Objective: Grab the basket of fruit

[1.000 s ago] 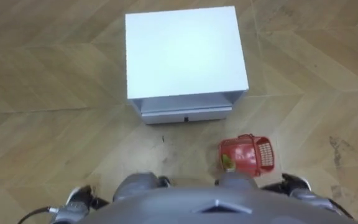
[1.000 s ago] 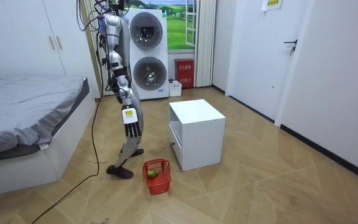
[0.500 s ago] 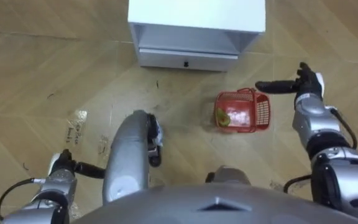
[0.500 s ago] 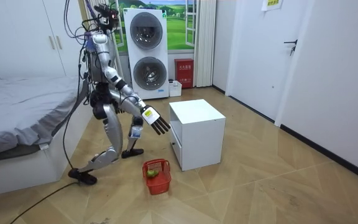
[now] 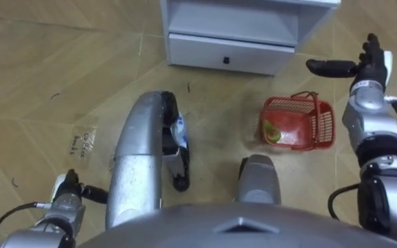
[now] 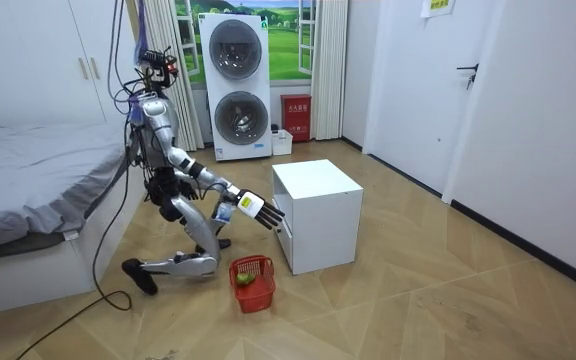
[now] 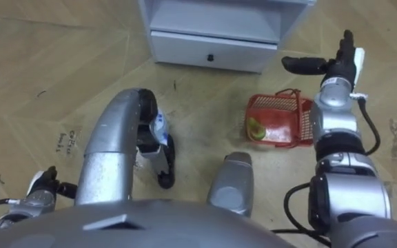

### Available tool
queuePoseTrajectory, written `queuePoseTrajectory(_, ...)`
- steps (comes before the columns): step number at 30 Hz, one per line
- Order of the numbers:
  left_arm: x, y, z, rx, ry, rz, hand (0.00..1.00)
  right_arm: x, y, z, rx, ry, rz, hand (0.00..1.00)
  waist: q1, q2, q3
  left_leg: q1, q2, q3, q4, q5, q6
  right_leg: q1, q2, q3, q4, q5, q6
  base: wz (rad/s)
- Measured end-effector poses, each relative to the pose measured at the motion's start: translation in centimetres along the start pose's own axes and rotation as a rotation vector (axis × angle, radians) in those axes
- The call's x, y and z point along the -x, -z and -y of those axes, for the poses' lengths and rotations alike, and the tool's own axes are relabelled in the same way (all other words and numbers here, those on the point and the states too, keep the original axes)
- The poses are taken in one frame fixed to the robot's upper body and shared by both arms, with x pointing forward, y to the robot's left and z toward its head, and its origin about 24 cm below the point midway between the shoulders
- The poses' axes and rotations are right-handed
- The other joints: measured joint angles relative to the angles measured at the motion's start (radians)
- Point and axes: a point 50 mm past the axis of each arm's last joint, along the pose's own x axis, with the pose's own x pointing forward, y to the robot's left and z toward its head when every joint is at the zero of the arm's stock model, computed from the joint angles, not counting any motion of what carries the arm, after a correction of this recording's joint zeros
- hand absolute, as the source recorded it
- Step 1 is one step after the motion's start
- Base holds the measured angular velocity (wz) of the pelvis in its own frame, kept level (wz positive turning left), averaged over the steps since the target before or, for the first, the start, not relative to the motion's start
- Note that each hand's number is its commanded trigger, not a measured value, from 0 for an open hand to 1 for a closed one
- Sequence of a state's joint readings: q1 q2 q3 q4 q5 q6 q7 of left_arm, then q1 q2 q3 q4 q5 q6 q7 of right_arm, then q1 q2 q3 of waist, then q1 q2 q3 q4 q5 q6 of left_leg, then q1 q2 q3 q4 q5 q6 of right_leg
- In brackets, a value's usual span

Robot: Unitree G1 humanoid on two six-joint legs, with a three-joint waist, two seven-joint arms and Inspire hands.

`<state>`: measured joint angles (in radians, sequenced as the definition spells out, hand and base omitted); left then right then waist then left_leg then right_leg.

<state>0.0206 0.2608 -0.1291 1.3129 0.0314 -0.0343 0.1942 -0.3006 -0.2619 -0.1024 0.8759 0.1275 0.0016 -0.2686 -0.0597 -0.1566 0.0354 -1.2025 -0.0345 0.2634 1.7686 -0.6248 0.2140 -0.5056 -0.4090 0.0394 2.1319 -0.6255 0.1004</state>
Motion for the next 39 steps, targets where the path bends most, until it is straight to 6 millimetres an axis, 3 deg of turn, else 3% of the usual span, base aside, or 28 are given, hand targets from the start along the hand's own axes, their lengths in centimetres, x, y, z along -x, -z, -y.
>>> queuePoseTrajectory(3, 0.3, 1.2, 0.6, -0.038, 0.021, -0.020, 0.00, -0.1, -0.1, 0.2, 0.004, 0.005, 0.002, 0.00, -0.017, -0.017, 0.0017, -0.009, 0.002, -0.001, 0.014, 0.001, -0.014, -0.003, -0.006, -0.002, 0.029, -0.007, 0.002, 0.08)
queuePoseTrajectory(7, 0.5, 1.8, 1.0, -0.054, 0.038, -0.028, 0.00, -0.1, 0.0, 0.5, 0.008, 0.009, 0.001, 0.00, -0.018, -0.018, 0.0017, -0.009, 0.004, -0.002, 0.030, -0.003, -0.039, 0.000, -0.005, 0.005, 0.052, -0.013, -0.003, 0.00)
queuePoseTrajectory(11, 0.6, 2.2, 1.2, -0.076, 0.051, -0.027, 0.00, 0.0, 1.0, 0.4, 0.029, 0.001, -0.037, 0.00, -0.012, -0.011, 0.0024, -0.013, 0.015, 0.000, 0.048, -0.015, -0.068, -0.007, 0.014, 0.030, 0.086, -0.025, -0.009, -0.03)
queuePoseTrajectory(16, 0.8, 2.9, 1.6, -0.121, 0.072, -0.039, 0.00, -0.1, 1.3, 0.9, 0.069, -0.024, -0.051, 0.00, -0.015, 0.000, 0.0014, -0.064, 0.021, -0.002, 0.113, -0.019, -0.117, -0.021, 0.018, 0.053, 0.190, -0.067, -0.031, 0.00)
queuePoseTrajectory(18, 0.9, 2.6, 2.5, -0.118, 0.102, -0.034, 0.00, -0.4, 0.8, 1.5, 0.078, -0.011, -0.037, 0.00, -0.008, 0.026, 0.0151, -0.097, 0.026, -0.031, 0.142, -0.021, -0.147, -0.030, 0.051, 0.058, 0.227, -0.076, -0.039, -0.15)
queuePoseTrajectory(20, 1.0, 2.5, 3.0, -0.118, 0.138, -0.028, 0.00, -0.4, 0.7, 1.5, 0.079, -0.014, -0.037, 0.00, -0.007, 0.038, 0.0115, -0.116, 0.021, -0.038, 0.125, -0.004, -0.180, -0.071, 0.058, 0.080, 0.247, -0.081, -0.041, -0.15)
queuePoseTrajectory(23, 1.0, 2.5, 3.1, -0.116, 0.160, -0.030, 0.00, -0.4, 0.9, 1.5, 0.073, -0.023, -0.044, 0.00, -0.015, 0.039, 0.0104, -0.119, 0.021, -0.048, 0.113, 0.006, -0.200, -0.083, 0.068, 0.081, 0.255, -0.082, -0.039, 0.00)
queuePoseTrajectory(26, 1.0, 2.4, 3.2, -0.113, 0.188, -0.026, 0.00, -0.5, 1.0, 1.8, 0.075, -0.027, -0.057, 0.00, -0.015, 0.047, 0.0048, -0.118, 0.022, -0.056, 0.113, 0.008, -0.204, -0.083, 0.076, 0.081, 0.257, -0.084, -0.035, -0.02)
queuePoseTrajectory(33, 0.8, 1.5, 3.3, -0.063, 0.203, -0.015, 0.00, -0.4, 2.2, 1.7, 0.109, -0.062, -0.106, 0.00, -0.001, 0.054, 0.0065, -0.120, 0.024, -0.054, 0.112, 0.008, -0.205, -0.098, 0.075, 0.091, 0.262, -0.084, -0.034, -0.01)
queuePoseTrajectory(39, 0.7, 0.8, 3.2, -0.042, 0.211, -0.006, 0.00, -0.4, 2.6, 1.8, 0.116, -0.069, -0.129, 0.00, 0.017, 0.085, 0.0090, -0.143, 0.026, -0.049, 0.111, 0.011, -0.210, -0.127, 0.075, 0.102, 0.275, -0.086, -0.038, -0.01)
